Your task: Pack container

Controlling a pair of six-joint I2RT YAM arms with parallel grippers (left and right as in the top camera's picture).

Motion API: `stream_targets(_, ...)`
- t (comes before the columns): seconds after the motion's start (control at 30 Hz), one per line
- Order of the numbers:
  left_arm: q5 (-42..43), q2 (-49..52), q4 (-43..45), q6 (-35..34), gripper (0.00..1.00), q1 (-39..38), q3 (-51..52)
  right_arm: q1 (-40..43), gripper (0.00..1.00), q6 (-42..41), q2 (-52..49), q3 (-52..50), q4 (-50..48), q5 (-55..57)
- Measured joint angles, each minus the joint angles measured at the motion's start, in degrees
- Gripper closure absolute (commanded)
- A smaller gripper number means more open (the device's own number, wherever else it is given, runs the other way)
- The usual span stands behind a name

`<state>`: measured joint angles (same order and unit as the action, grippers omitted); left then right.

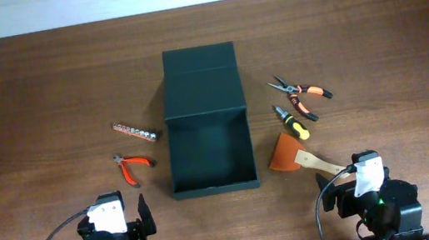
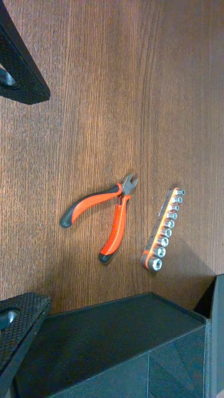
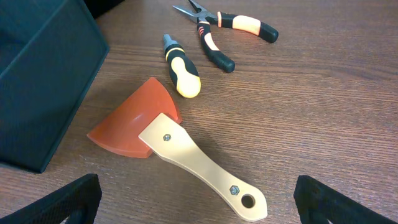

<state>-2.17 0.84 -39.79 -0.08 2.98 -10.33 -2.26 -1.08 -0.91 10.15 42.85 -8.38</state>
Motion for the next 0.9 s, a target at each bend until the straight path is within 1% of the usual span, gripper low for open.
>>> stream_targets(0.77, 0.00, 0.00, -0.02, 0.00, 0.01, 0.00, 0.00, 0.00, 0.01, -0.02, 0.00, 0.00, -0.09, 0.00)
stream_targets(0.9, 0.00, 0.00, 0.00, 0.00, 0.01, 0.00, 0.00, 0.00, 0.01, -0.02, -0.33, 0.13, -4.07, -0.52)
